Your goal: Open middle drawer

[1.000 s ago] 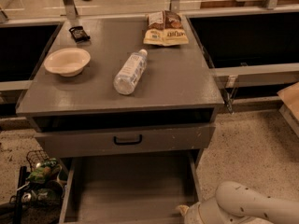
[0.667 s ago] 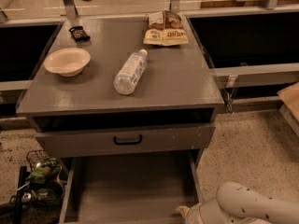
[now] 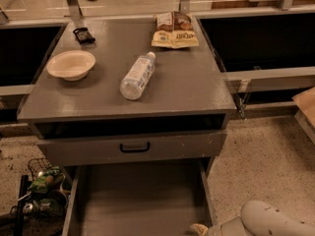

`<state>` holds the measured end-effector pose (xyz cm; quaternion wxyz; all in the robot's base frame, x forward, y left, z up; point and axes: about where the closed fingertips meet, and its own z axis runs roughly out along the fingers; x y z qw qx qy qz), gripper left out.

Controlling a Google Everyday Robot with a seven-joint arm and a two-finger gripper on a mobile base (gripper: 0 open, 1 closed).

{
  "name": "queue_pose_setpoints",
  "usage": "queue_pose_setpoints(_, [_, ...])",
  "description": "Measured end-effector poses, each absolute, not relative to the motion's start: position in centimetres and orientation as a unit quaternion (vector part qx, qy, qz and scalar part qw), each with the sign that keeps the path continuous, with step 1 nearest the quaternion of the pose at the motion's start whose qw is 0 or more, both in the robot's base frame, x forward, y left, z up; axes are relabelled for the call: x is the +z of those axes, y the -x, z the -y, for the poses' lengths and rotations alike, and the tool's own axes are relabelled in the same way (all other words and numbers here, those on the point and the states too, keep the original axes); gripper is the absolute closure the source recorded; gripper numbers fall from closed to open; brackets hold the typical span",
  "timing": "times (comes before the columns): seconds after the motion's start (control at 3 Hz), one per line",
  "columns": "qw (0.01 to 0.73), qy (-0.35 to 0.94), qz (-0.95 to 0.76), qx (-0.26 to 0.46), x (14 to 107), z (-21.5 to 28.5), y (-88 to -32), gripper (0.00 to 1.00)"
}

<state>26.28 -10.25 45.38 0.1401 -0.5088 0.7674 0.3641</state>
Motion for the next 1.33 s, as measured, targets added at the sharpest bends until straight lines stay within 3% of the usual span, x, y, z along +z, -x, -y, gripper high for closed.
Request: queue_pose_setpoints(1.33, [0.125,0.519,-0.756,0.379,44.9,11.5,-22.7,0.0])
